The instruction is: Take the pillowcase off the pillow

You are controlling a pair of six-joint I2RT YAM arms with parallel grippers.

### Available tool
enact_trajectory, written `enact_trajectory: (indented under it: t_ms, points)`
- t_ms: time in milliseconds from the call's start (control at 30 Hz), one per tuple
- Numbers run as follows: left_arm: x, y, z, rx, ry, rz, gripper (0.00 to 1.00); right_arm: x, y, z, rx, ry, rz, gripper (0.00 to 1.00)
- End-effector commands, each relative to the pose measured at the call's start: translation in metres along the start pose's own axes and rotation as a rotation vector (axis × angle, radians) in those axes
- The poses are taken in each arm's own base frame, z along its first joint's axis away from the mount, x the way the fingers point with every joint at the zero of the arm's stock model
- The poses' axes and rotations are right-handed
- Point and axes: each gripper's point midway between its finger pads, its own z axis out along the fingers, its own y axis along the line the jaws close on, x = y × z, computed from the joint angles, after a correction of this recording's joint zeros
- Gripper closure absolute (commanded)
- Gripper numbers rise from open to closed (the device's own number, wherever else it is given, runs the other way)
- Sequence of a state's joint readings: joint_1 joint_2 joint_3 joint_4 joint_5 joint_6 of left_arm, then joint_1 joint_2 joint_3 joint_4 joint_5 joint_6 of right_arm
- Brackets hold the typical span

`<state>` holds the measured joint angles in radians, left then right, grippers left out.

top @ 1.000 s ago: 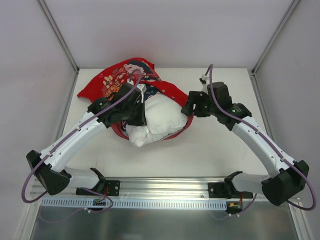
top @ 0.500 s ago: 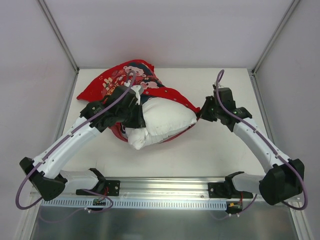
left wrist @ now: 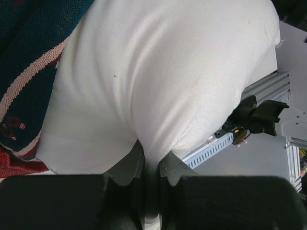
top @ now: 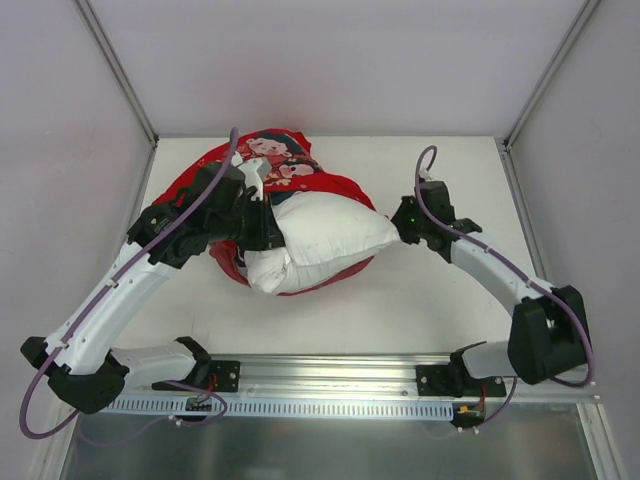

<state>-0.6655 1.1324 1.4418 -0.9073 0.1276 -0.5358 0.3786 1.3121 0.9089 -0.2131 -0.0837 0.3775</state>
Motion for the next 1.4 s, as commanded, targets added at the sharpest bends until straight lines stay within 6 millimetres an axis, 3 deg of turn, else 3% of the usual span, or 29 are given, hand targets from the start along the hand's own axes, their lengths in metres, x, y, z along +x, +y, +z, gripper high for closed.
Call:
enact_trajectory:
  t_ms: [0,133,167,267,367,400,433,467,500,533,567,633,733,867,900,933,967,1033,1067,1100,1133,1167,1200,1233,1300,1333,1367]
  points:
    - [-0.041,-0.045,-0.026,0.172,-0.133,-0.025,1.00,-0.022,0.014,0.034,-0.040,-0.040,0.021,0.99]
    - [-0.052,-0.059,-0.033,0.224,-0.157,-0.033,1.00,-0.054,0.021,0.069,0.014,0.012,-0.014,0.99]
    - [-0.053,-0.060,-0.032,0.227,-0.157,-0.037,1.00,-0.071,0.032,0.078,0.002,0.008,-0.012,0.99]
    - [-0.052,-0.060,-0.021,0.231,-0.141,-0.063,1.00,-0.084,0.052,0.076,-0.048,0.031,0.000,0.99]
    - [-0.048,-0.057,-0.004,0.222,-0.115,-0.094,1.00,-0.075,0.058,0.065,-0.090,0.062,0.009,0.95]
    - [-0.044,-0.055,0.004,0.217,-0.097,-0.104,1.00,-0.073,0.062,0.052,-0.110,0.067,0.006,0.86]
    - [-0.046,-0.058,0.008,0.233,-0.095,-0.114,1.00,-0.072,0.057,0.045,-0.106,0.072,0.003,0.55]
    - [-0.045,-0.058,0.018,0.229,-0.077,-0.120,1.00,-0.068,0.052,0.038,-0.097,0.079,0.000,0.39]
    - [-0.045,-0.058,0.024,0.228,-0.068,-0.121,1.00,-0.058,0.037,0.021,-0.059,0.095,0.014,0.28]
    - [-0.045,-0.055,0.037,0.208,-0.050,-0.129,1.00,-0.060,0.018,0.011,-0.022,0.081,0.048,0.18]
    - [-0.048,-0.056,0.038,0.209,-0.052,-0.130,1.00,-0.048,0.003,-0.010,-0.003,0.072,0.071,0.15]
    - [-0.049,-0.055,0.050,0.199,-0.041,-0.133,1.00,-0.050,-0.028,-0.033,0.030,0.024,0.131,0.11]
    - [-0.048,-0.055,0.069,0.197,-0.014,-0.134,1.00,-0.039,-0.054,-0.084,0.087,-0.028,0.121,0.09]
    - [-0.050,-0.065,0.098,0.199,0.021,-0.128,1.00,-0.037,-0.048,-0.131,0.095,-0.071,0.052,0.09]
    - [-0.053,-0.082,0.099,0.230,0.020,-0.097,1.00,-0.035,-0.049,-0.136,0.101,-0.075,0.037,0.09]
    - [-0.049,-0.087,0.114,0.231,0.051,-0.077,1.00,-0.035,-0.047,-0.146,0.099,-0.102,0.030,0.09]
    - [-0.058,-0.105,0.110,0.278,0.039,-0.042,1.00,-0.031,-0.052,-0.151,0.122,-0.106,0.034,0.09]
    - [-0.037,-0.134,0.117,0.423,0.162,0.071,0.66,-0.024,-0.055,-0.160,0.131,-0.124,0.031,0.09]
    - [-0.039,-0.146,0.108,0.486,0.178,0.103,0.36,-0.018,-0.057,-0.163,0.139,-0.111,0.032,0.09]
    - [-0.032,-0.145,0.104,0.505,0.215,0.132,0.15,-0.013,-0.059,-0.165,0.144,-0.102,0.033,0.09]
    - [-0.036,-0.142,0.096,0.493,0.189,0.151,0.01,-0.009,-0.060,-0.166,0.145,-0.096,0.036,0.09]
    - [-0.037,-0.134,0.094,0.469,0.169,0.175,0.01,0.001,-0.057,-0.167,0.113,-0.078,0.040,0.10]
    - [-0.045,-0.129,0.076,0.454,0.120,0.183,0.01,0.005,-0.054,-0.167,0.090,-0.073,0.044,0.10]
    - [-0.054,-0.112,0.073,0.421,0.091,0.157,0.01,0.011,-0.052,-0.166,0.067,-0.075,0.051,0.10]
    - [-0.071,-0.094,0.049,0.388,0.006,0.131,0.01,0.011,-0.045,-0.164,0.024,-0.101,0.063,0.10]
    - [-0.083,-0.066,0.048,0.328,-0.033,0.085,0.01,0.016,-0.041,-0.162,-0.009,-0.084,0.076,0.09]
    - [-0.089,-0.054,0.040,0.297,-0.067,0.068,0.01,0.019,-0.034,-0.160,-0.044,-0.060,0.084,0.08]
